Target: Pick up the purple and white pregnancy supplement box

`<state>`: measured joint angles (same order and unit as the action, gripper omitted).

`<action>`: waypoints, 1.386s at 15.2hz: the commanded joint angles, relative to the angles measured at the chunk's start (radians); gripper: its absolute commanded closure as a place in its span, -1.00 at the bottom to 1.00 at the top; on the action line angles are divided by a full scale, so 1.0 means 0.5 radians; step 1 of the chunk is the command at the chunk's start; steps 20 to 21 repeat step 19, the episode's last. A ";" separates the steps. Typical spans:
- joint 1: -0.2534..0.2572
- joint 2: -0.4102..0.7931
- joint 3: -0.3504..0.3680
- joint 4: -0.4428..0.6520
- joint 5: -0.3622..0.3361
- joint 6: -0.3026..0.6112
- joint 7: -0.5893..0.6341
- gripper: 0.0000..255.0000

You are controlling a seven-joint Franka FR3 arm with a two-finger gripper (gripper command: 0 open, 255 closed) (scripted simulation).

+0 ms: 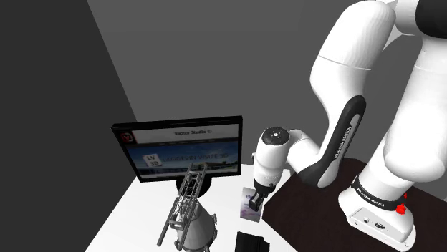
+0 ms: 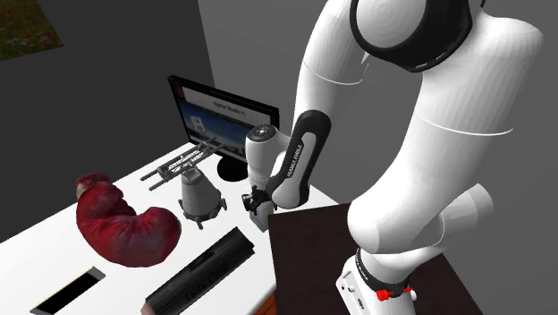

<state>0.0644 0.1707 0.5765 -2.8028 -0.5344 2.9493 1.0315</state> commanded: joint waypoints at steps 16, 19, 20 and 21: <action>-0.061 -0.749 0.476 -0.063 1.721 -0.498 -1.221 1.00; -0.029 -0.800 0.449 -0.058 1.761 -0.551 -1.250 1.00; -0.029 -0.800 0.449 -0.058 1.761 -0.551 -1.250 1.00; -0.029 -0.800 0.449 -0.058 1.761 -0.551 -1.250 1.00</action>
